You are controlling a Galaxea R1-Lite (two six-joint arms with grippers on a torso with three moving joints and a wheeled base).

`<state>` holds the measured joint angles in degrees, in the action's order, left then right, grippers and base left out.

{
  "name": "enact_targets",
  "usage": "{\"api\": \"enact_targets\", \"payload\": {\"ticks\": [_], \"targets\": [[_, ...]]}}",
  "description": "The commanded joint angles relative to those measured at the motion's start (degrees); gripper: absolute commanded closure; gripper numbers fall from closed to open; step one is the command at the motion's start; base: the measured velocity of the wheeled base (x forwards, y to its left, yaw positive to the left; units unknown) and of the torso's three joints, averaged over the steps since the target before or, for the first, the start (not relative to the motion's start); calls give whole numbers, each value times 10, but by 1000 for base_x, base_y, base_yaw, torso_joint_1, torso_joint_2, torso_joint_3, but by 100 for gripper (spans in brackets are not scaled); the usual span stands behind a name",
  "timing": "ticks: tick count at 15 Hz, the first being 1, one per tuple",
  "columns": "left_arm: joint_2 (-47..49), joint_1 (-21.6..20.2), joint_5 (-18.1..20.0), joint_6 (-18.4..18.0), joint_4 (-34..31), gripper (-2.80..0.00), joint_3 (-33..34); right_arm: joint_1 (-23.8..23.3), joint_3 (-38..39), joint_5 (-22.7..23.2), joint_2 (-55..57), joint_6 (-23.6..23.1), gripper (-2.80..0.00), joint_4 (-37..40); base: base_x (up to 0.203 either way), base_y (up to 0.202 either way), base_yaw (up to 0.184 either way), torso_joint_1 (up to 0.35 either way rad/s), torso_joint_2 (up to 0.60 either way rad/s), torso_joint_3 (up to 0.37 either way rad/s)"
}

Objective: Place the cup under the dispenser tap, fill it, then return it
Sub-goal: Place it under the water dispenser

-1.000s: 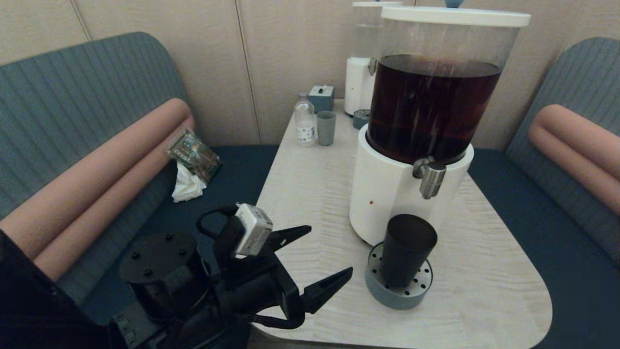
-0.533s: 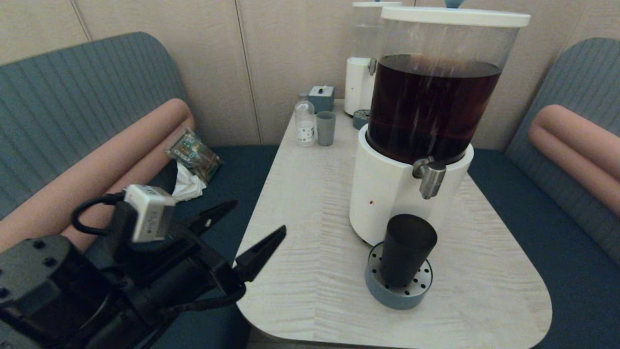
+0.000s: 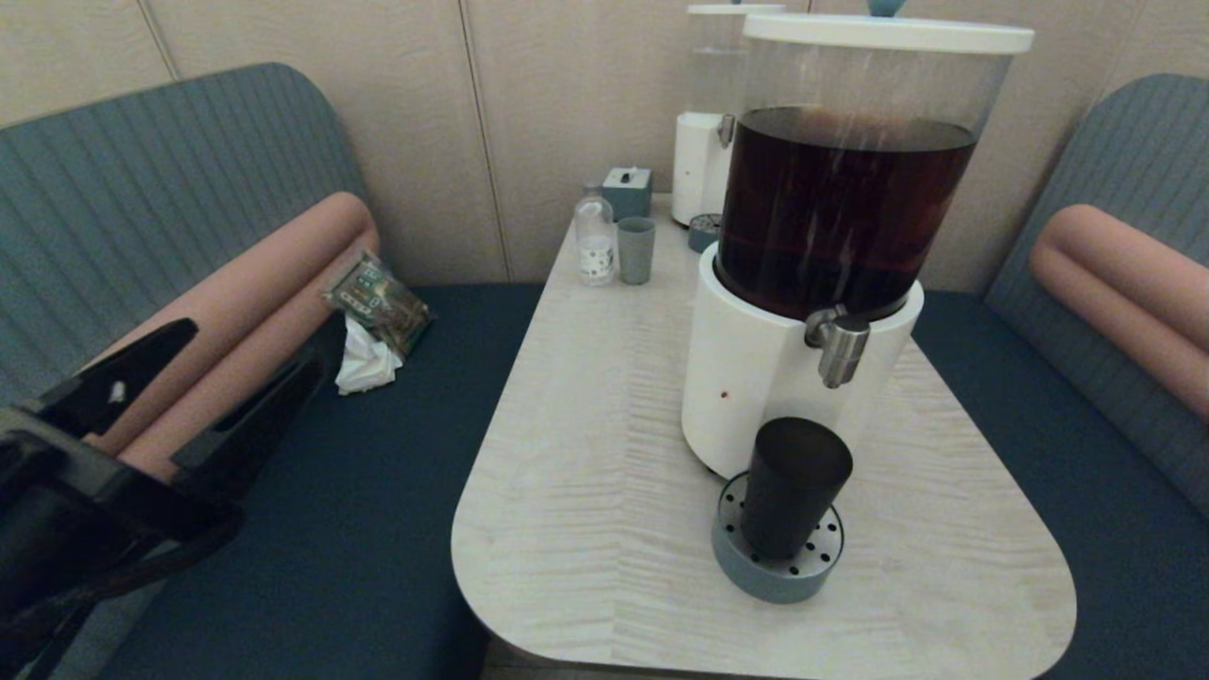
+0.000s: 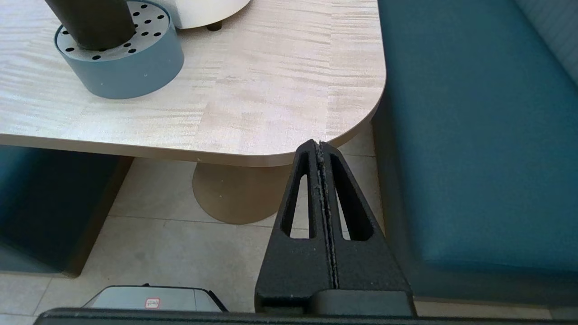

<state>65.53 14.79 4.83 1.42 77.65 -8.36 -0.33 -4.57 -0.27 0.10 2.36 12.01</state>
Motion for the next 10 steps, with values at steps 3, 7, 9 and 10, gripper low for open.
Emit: {"api": "enact_targets", "payload": {"ticks": [3,7,9,10], "targets": [[-160,-61,19,-1,-68,-280,70,0,0,0,1,0,0,0,0,0,0,0,0,0],[-184,-81,56,-1,-89,0,84,0,0,0,1,0,0,0,0,0,0,0,0,0],[-174,-81,97,3,-83,0,85,0,0,0,1,1,0,0,0,0,0,0,0,0],[-163,-81,101,7,-79,0,85,0,0,0,1,0,0,0,0,0,0,0,0,0]]}}
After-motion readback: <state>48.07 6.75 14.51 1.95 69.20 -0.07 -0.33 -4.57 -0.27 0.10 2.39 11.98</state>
